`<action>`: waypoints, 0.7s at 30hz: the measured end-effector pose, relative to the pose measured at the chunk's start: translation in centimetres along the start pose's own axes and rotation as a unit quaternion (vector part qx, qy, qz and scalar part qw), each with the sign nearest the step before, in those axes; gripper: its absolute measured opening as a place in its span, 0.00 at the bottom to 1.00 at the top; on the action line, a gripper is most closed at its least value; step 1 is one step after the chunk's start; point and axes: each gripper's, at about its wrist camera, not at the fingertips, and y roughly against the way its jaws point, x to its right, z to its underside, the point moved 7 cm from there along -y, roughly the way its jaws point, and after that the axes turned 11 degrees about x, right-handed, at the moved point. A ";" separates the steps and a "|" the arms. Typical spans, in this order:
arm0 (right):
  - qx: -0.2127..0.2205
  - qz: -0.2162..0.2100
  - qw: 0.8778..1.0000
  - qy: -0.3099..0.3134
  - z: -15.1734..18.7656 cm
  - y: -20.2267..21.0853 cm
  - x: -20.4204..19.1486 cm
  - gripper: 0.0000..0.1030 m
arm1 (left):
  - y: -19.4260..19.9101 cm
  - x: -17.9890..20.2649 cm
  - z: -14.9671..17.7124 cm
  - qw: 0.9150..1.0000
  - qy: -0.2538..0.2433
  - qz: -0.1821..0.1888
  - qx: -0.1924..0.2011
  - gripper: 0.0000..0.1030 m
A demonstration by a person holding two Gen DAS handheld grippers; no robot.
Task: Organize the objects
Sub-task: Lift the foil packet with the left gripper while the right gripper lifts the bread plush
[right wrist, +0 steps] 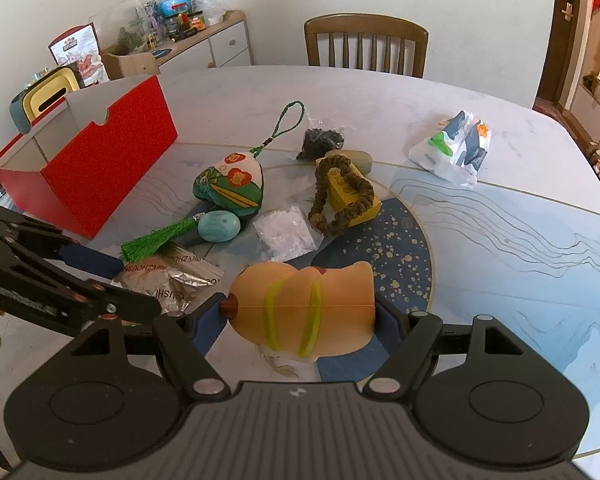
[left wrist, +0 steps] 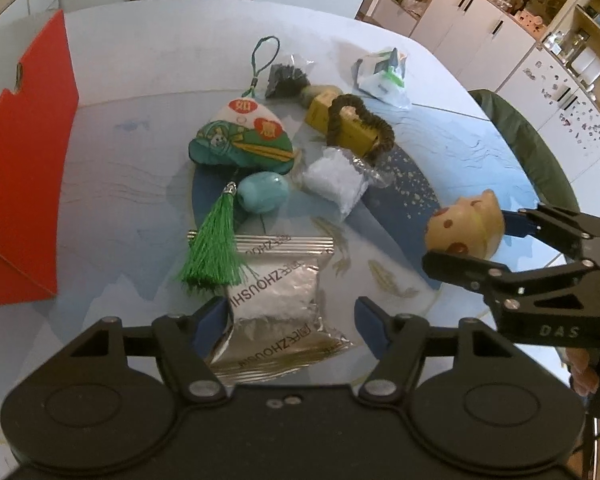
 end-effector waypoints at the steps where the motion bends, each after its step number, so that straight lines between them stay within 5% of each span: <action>1: 0.000 0.000 1.000 0.001 0.1 0.0 0.0 0.74 | -0.3 0.0 0.1 1.000 -0.002 -0.005 -0.003 0.65; 9: -0.001 0.001 1.000 0.000 0.3 0.1 0.2 0.74 | -1.1 -0.6 0.3 1.000 0.001 -0.026 -0.007 0.48; 21: 0.006 0.004 1.000 -0.004 0.1 0.6 0.7 0.74 | 2.9 0.7 -0.4 1.000 0.006 0.028 0.009 0.47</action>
